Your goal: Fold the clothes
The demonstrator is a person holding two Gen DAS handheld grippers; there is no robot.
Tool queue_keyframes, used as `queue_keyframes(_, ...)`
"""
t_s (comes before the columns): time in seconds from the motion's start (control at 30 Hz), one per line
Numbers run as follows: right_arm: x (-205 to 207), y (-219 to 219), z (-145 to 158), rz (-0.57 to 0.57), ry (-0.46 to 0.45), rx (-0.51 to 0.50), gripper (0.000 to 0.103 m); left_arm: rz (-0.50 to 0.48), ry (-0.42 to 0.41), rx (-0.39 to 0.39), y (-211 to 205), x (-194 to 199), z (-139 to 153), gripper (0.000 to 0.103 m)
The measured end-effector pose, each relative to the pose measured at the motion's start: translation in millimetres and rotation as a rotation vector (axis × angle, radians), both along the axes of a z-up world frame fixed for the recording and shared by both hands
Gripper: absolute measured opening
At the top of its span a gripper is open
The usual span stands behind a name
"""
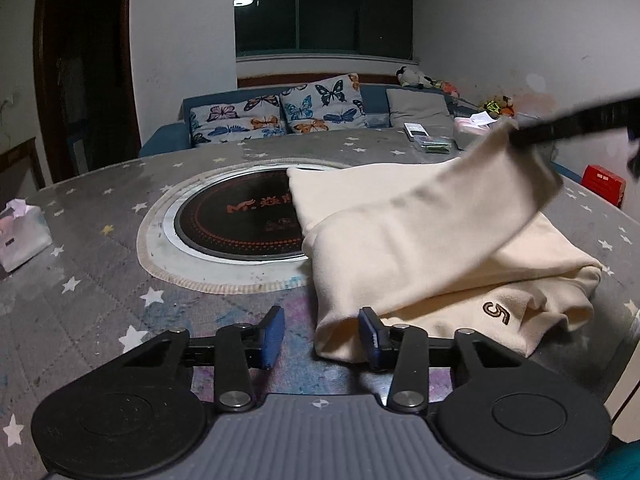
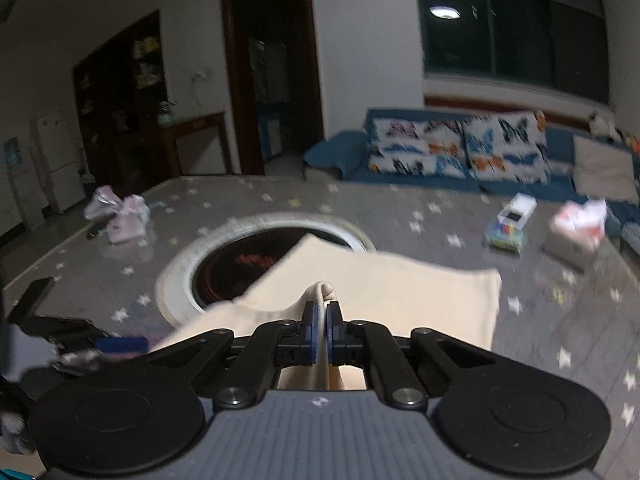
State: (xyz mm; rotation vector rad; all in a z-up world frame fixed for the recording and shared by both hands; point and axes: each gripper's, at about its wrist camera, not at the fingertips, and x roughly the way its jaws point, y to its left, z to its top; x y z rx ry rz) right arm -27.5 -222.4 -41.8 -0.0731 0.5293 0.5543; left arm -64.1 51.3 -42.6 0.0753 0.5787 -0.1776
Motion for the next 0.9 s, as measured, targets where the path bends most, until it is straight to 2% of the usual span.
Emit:
queue_keyframes(0.1,-6.0,8.0,18.7,0.035,-0.056,0.0,0.004,0.001,-0.001,0.011,-1.3,0.2,-1.4,0.031)
queue_keyframes(0.13,-8.0,10.6,24.9,0.046,-0.075,0.001,0.004,0.004,0.0,0.014,-1.2,0.3,-1.7,0.021)
queue_keyframes(0.27,-13.5,12.7,38.6,0.054,-0.123,0.008,0.004,0.017,0.001,0.016,1.6,0.4,-1.7,0.008)
queue_keyframes(0.37,-10.8,7.2,33.4,0.022,-0.097,0.001,0.004,0.02,-0.006,0.021,3.7,-0.6,-0.6,0.006)
queue_keyframes(0.63,10.4,-20.3,-34.1,-0.109,0.132,-0.057,0.005,0.005,0.016,0.038,4.5,-1.9,-1.4,0.006)
queue_keyframes(0.77,13.0,-31.1,-56.5,-0.141,0.203,-0.082,0.006,-0.008,0.044,0.036,9.2,-2.5,2.4,0.01)
queue_keyframes(0.8,13.5,-33.8,-61.8,-0.148,0.22,-0.088,0.007,-0.008,0.053,0.035,12.3,-2.6,4.5,0.013)
queue_keyframes(0.9,12.0,-40.9,-57.2,-0.148,0.194,-0.079,0.007,0.011,0.06,0.031,23.3,-2.2,13.9,0.013)
